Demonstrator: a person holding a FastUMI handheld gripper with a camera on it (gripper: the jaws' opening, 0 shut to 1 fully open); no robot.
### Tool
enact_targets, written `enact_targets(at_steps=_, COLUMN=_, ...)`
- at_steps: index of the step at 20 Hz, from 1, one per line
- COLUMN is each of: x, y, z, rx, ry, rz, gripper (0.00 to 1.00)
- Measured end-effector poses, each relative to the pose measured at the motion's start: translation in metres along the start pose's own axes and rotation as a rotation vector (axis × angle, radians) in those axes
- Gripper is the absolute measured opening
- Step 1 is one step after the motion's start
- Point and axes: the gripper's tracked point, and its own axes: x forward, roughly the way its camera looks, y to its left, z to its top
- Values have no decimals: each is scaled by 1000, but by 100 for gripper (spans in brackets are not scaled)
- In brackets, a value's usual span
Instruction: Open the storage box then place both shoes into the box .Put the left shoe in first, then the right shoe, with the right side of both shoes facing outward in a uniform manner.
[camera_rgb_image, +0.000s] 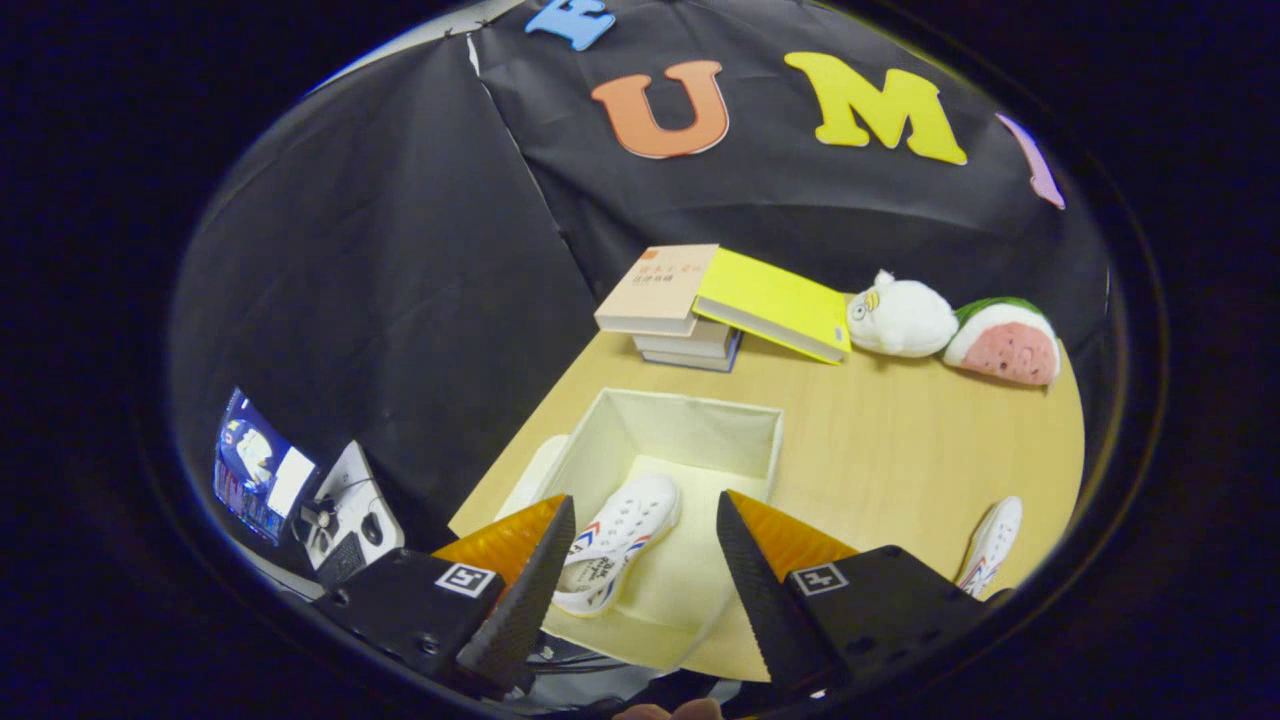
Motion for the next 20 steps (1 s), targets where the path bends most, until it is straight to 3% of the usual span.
enact_targets(at_steps=8, x=-85, y=-151, z=1, rx=4, ry=-137, rz=-202, gripper=92)
enact_targets(at_steps=15, x=-110, y=-310, z=-101, rx=202, ry=-5, rz=-394, gripper=93)
enact_targets(at_steps=20, x=-110, y=-358, z=-182, rx=294, ry=155, rz=-431, gripper=93)
